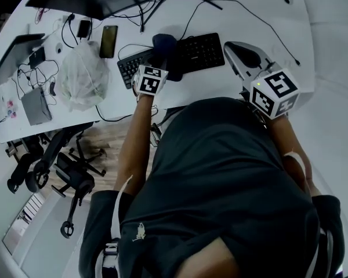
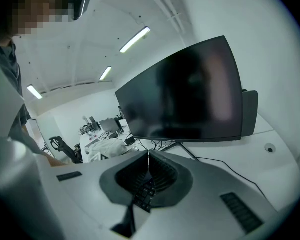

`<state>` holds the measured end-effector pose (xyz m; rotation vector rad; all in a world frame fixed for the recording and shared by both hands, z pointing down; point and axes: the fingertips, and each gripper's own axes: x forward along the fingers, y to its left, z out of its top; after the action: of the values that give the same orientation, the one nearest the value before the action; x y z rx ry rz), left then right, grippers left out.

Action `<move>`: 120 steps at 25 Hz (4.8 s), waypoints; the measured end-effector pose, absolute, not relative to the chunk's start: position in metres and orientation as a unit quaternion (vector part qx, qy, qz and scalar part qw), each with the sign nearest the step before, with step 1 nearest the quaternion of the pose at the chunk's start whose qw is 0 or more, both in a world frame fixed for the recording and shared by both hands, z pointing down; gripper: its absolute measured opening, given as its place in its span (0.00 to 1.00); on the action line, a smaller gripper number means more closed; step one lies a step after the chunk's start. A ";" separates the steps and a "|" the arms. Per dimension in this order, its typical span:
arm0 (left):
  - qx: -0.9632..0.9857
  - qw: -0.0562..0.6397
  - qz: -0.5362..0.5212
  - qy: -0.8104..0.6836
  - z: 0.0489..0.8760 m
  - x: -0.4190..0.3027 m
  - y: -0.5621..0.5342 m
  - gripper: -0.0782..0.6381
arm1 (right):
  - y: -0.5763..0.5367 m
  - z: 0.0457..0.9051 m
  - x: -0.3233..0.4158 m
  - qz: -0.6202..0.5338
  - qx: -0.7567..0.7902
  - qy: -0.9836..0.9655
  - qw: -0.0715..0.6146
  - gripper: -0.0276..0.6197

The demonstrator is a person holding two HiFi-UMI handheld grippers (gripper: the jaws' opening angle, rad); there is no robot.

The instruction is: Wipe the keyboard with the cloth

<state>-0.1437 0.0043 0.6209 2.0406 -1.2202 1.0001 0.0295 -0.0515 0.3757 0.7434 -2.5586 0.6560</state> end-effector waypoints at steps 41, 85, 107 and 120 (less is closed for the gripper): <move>0.775 0.337 0.368 -0.388 0.633 -0.031 0.060 0.16 | -0.099 0.410 0.099 0.285 0.307 -0.889 0.183 0.06; 0.802 0.319 0.343 -0.369 0.628 0.028 -0.010 0.16 | -0.093 0.425 0.123 0.297 0.303 -0.886 0.187 0.06; 0.820 0.361 0.357 -0.265 0.635 0.083 0.038 0.16 | -0.096 0.439 0.141 0.310 0.323 -0.873 0.192 0.06; 0.817 0.355 0.345 -0.297 0.629 0.059 -0.002 0.16 | -0.085 0.439 0.134 0.302 0.308 -0.880 0.198 0.06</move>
<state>0.0592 -0.0021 0.6293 2.1105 -0.7680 0.8914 0.1337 -0.0849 0.4389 0.8610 -2.4623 0.8455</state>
